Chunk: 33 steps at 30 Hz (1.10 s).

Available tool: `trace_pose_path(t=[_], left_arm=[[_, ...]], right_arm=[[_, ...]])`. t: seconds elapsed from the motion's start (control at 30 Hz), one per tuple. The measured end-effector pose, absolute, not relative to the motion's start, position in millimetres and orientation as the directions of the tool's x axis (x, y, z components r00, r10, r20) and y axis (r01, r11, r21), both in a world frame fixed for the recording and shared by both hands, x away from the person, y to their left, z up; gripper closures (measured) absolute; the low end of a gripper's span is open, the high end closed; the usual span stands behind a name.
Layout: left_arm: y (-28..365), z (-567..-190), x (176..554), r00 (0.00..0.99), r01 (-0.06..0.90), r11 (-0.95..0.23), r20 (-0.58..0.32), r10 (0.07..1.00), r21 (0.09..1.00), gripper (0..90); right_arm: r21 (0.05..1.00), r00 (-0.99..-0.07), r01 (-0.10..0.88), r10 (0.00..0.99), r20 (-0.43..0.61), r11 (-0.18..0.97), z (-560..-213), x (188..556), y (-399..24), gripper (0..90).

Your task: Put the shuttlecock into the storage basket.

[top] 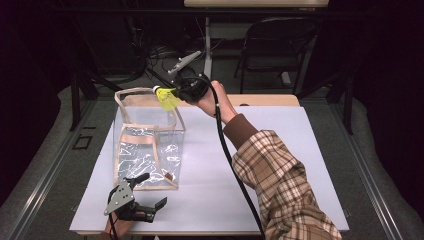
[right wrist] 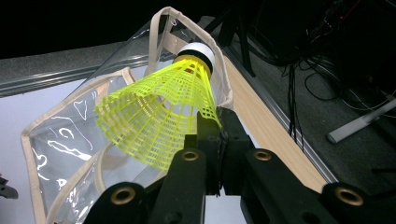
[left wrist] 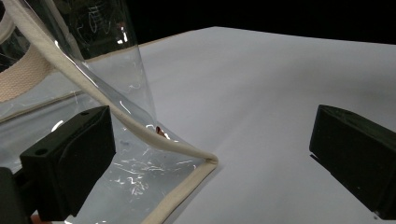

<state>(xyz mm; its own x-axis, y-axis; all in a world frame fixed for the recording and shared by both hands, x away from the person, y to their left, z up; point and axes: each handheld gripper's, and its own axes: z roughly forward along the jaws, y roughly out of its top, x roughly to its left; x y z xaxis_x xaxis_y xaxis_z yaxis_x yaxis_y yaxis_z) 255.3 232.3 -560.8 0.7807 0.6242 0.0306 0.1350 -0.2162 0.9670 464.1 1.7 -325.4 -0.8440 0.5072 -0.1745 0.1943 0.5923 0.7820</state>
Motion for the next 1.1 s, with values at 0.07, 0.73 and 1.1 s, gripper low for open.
trace_pose_path(t=[0.07,0.73,1.1], left_arm=[[232.2,-560.9,255.2,0.781,0.135,-0.215,0.029,0.624,0.967,0.0],[232.5,-560.8,255.2,0.780,0.136,-0.214,0.029,0.625,0.967,0.0],[232.4,-560.8,255.0,0.780,0.137,-0.214,0.028,0.625,0.967,0.0]], right_arm=[[0.784,-0.844,0.195,0.509,-0.172,0.589,-325.5,464.4,3.5,89.2],[0.790,-0.843,0.206,0.514,-0.156,0.578,-329.0,468.1,18.0,89.2],[0.787,-0.841,0.212,0.518,-0.155,0.580,-334.3,469.5,27.4,89.2]])
